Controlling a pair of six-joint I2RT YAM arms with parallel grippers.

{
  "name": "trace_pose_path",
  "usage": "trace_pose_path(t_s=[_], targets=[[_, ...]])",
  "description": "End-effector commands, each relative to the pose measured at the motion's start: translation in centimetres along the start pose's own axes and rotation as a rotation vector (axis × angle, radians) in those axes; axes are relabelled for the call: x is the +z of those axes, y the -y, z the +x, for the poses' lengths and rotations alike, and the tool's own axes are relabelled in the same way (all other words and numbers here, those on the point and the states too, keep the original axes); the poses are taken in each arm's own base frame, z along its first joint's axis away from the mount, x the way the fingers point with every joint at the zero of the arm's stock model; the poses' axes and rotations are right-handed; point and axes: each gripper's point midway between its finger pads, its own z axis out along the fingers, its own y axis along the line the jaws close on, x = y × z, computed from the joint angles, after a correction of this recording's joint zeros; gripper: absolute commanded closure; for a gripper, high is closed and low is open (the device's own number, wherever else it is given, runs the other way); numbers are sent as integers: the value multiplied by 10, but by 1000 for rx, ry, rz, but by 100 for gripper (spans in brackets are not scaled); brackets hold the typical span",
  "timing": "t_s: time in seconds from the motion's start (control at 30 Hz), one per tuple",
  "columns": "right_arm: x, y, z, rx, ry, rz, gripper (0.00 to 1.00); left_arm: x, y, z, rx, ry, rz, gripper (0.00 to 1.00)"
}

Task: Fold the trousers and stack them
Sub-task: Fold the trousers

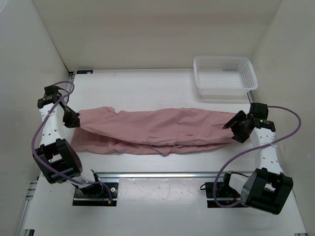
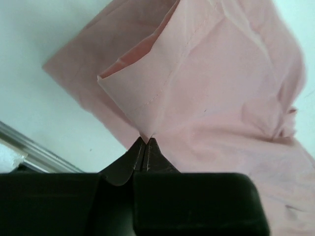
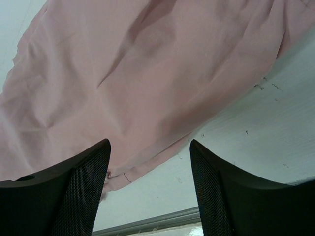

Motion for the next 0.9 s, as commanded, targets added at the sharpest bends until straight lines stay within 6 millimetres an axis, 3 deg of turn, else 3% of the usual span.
trace_pose_path(t_s=[0.0,0.2,0.37,0.47,0.63,0.77,0.83,0.87], targets=[[6,7,8,35,-22,16,29,6,-19,24,1,-39,-52,90],[12,39,2,139,11,140,31,19,-20,30,1,-53,-50,90],[5,62,-18,187,98,246,34,21,-21,30,12,-62,-54,90],[11,65,-28,208,90,278,36,21,-21,30,21,-62,-54,90],[27,45,-44,242,89,206,37,27,-13,32,20,-95,-24,90],[49,53,-44,259,55,246,42,25,-13,28,20,-83,-27,90],[53,51,-45,261,42,240,47,23,-14,30,20,-83,-27,90],[56,52,-44,262,32,247,62,20,-13,29,20,-74,-22,90]])
